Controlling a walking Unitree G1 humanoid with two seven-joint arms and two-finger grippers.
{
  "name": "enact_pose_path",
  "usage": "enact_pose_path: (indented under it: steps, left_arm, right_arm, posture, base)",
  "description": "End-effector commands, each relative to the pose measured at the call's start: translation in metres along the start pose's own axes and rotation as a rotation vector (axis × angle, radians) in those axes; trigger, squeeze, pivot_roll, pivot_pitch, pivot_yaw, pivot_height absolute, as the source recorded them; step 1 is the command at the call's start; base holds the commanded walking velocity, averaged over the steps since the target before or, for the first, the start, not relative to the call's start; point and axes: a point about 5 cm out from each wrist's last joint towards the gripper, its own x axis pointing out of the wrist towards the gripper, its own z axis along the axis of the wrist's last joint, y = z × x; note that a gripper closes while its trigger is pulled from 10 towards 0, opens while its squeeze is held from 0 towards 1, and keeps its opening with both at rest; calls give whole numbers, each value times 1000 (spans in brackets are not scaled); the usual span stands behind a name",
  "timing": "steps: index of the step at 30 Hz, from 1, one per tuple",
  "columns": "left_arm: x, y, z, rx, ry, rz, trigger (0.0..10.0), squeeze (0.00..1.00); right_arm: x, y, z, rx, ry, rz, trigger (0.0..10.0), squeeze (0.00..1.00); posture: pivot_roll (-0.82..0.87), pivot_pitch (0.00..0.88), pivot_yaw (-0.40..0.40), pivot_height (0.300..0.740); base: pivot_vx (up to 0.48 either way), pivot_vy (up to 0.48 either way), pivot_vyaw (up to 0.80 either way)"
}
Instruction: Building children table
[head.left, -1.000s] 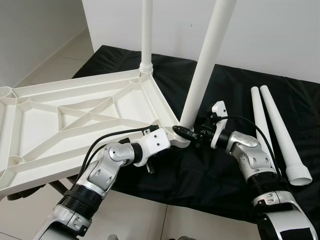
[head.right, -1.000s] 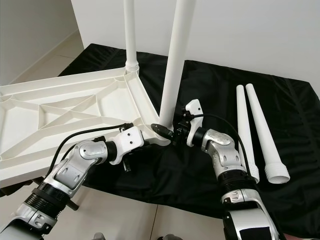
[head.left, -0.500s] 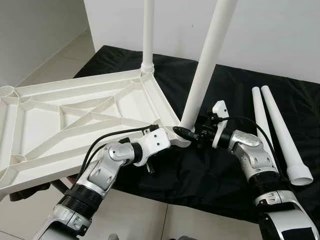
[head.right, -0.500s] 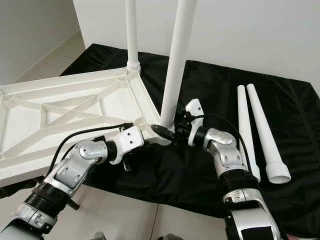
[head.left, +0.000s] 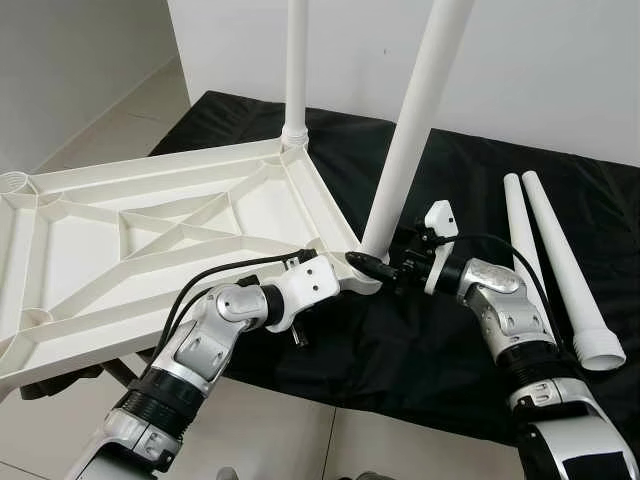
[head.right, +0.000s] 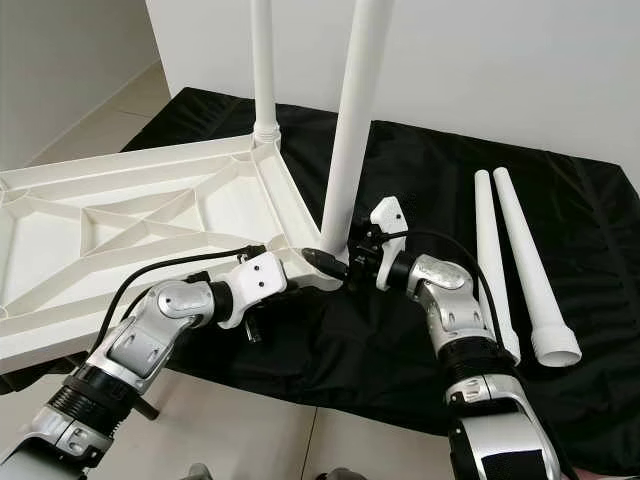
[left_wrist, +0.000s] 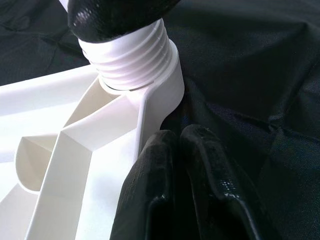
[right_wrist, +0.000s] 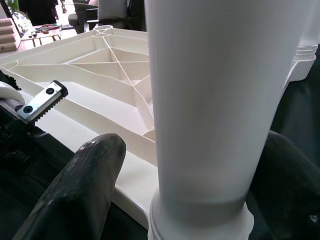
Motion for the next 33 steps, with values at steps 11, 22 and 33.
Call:
enact_pose_path:
  steps: [11,22,33]
  left_arm:
    - [-1,-3,1,1,0,-16,10000,0]
    - [-1,-3,2,2,-4,-17,10000,0]
    - [0,-4,3,3,-5,-23,10000,0]
  right_arm:
    - [4,-8,2,-11,-16,-5,10000,0]
    - [7,-6,1,-5,-25,-4,10000,0]
    - [4,-7,-2,2,-29,-9,667,0]
  posture:
    - [-23,47,-12,740]
    - [-23,47,-11,740]
    - [-29,44,-9,740]
  base:
    - [0,0,0]
    - [0,0,0]
    - [0,0,0]
